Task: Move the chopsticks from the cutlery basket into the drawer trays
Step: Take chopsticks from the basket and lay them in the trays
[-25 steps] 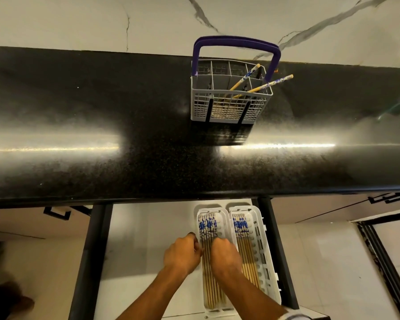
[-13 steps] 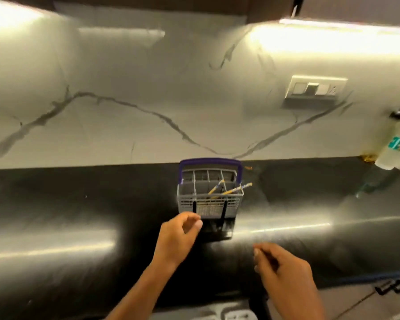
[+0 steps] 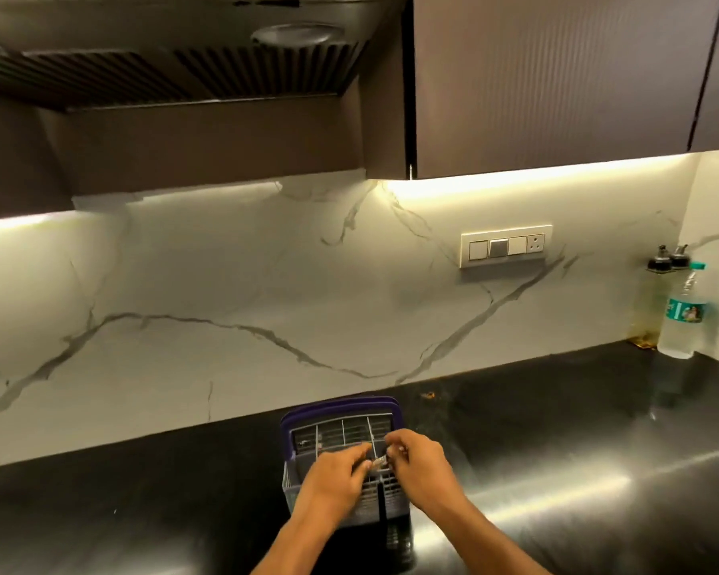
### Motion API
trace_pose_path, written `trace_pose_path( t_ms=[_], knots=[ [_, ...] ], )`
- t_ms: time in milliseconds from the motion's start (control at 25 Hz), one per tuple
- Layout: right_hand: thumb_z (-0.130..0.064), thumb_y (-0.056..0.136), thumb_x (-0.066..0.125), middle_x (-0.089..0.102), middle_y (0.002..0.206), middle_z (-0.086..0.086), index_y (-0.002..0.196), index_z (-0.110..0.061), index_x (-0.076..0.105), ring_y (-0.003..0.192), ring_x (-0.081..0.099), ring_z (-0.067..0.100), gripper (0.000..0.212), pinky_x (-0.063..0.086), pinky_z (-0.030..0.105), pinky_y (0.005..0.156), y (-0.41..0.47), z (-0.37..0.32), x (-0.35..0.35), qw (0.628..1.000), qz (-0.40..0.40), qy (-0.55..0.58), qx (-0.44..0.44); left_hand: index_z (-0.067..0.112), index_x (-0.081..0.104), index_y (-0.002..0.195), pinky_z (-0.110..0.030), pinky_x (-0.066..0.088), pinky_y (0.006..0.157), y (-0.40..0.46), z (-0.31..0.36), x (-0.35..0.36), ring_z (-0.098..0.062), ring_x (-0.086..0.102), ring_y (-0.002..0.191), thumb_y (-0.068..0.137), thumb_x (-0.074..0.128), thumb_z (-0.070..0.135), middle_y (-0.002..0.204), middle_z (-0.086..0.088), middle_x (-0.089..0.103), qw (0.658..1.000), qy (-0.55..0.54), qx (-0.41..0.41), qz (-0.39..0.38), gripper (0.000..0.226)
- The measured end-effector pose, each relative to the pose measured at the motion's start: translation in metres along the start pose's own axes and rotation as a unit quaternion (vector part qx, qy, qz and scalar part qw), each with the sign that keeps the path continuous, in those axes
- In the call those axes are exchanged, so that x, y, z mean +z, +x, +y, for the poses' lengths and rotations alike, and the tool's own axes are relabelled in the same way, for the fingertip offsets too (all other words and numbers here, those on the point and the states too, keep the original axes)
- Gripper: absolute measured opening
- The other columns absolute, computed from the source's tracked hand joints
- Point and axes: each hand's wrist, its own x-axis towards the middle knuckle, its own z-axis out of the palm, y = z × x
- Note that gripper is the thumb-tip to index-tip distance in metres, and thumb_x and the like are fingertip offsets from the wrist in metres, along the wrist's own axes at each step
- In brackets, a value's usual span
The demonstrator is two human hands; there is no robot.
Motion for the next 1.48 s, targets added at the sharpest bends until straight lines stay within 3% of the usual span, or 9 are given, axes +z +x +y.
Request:
trace_pose_path(
  t_ms=[120,280,400,520,600,800,920,1080,1480],
  knots=[
    [-0.016,0.095,0.057,0.07,0.103,-0.007,0.114,-0.027,0.067,0.089,0.066,0.006,0.024,0.056,0.021,0.08,0.01,-0.002,0.009,0.999,-0.036,-0.018,-0.025,0.03,0.059,0.134,-0.025,0.049,0.098,0.002,-0.005,0.005,-0.013,0.064,0.116,0.099,0.049,0.031,0.128,0.003,0.068,1.0,-0.015,0.002,-0.011,0.036],
    [-0.018,0.093,0.06,0.073,0.089,-0.006,0.098,-0.025,0.073,0.081,0.069,0.007,0.015,0.058,0.021,0.077,0.016,-0.014,0.004,0.996,-0.059,-0.034,-0.063,0.036,0.062,0.129,-0.014,0.049,0.088,0.007,-0.011,0.003,0.0,0.065,0.102,0.099,0.05,0.037,0.118,0.008,0.072,1.0,0.0,0.001,0.029,0.032],
    [-0.021,0.092,0.062,0.072,0.083,-0.009,0.096,-0.024,0.073,0.077,0.068,0.006,0.012,0.056,0.017,0.071,0.023,-0.043,-0.021,0.989,-0.087,-0.057,-0.107,0.04,0.065,0.121,-0.005,0.046,0.087,0.011,-0.003,-0.011,0.022,0.058,0.082,0.096,0.057,0.032,0.099,0.028,0.068,0.999,-0.037,0.012,0.038,0.027],
    [-0.016,0.09,0.062,0.074,0.088,-0.003,0.097,-0.021,0.074,0.08,0.07,0.009,0.015,0.059,0.024,0.077,0.031,-0.085,-0.054,0.98,-0.104,-0.067,-0.158,0.045,0.065,0.1,-0.007,0.047,0.086,0.014,0.013,-0.035,0.025,0.058,0.08,0.093,0.065,0.022,0.075,0.045,0.062,0.993,-0.095,0.034,0.066,0.024],
    [-0.014,0.089,0.067,0.076,0.091,0.002,0.101,-0.019,0.074,0.08,0.072,0.01,0.014,0.06,0.025,0.076,0.035,-0.109,-0.076,0.978,-0.11,-0.013,-0.177,0.033,0.07,0.087,-0.008,0.047,0.074,0.016,0.03,-0.057,0.015,0.064,0.074,0.092,0.066,0.021,0.07,0.034,0.068,0.985,-0.137,0.05,0.091,0.014],
    [-0.018,0.09,0.067,0.074,0.09,-0.002,0.104,-0.012,0.075,0.081,0.068,0.003,0.017,0.054,0.015,0.075,0.03,-0.146,-0.115,0.962,-0.123,0.088,-0.228,0.016,0.075,0.097,-0.029,0.06,0.083,0.005,0.074,-0.113,-0.016,0.076,0.087,0.094,0.062,0.021,0.09,-0.002,0.079,0.958,-0.266,0.068,0.078,0.014],
    [-0.024,0.093,0.062,0.074,0.095,-0.004,0.109,-0.016,0.073,0.093,0.069,0.005,0.02,0.055,0.021,0.089,0.017,-0.146,-0.119,0.957,-0.139,0.098,-0.235,0.01,0.073,0.101,-0.03,0.061,0.081,-0.004,0.095,-0.147,-0.021,0.076,0.088,0.095,0.06,0.017,0.091,-0.008,0.079,0.94,-0.322,0.072,0.093,0.016],
    [-0.015,0.092,0.063,0.076,0.095,0.012,0.099,-0.008,0.074,0.088,0.072,0.02,0.014,0.058,0.037,0.089,-0.014,-0.131,-0.102,0.963,-0.164,0.152,-0.152,0.005,0.07,0.105,-0.032,0.062,0.076,-0.011,0.12,-0.204,-0.028,0.076,0.089,0.094,0.06,0.011,0.094,-0.015,0.078,0.904,-0.396,0.069,0.141,0.016],
    [-0.009,0.092,0.063,0.076,0.087,0.015,0.096,-0.004,0.074,0.076,0.069,0.022,0.013,0.06,0.034,0.079,-0.053,-0.165,-0.089,0.949,-0.11,0.259,-0.143,0.005,0.07,0.108,-0.032,0.063,0.075,-0.045,0.147,-0.24,-0.028,0.076,0.088,0.095,0.059,0.014,0.095,-0.016,0.077,0.908,-0.386,0.094,0.131,0.018]
  ],
)
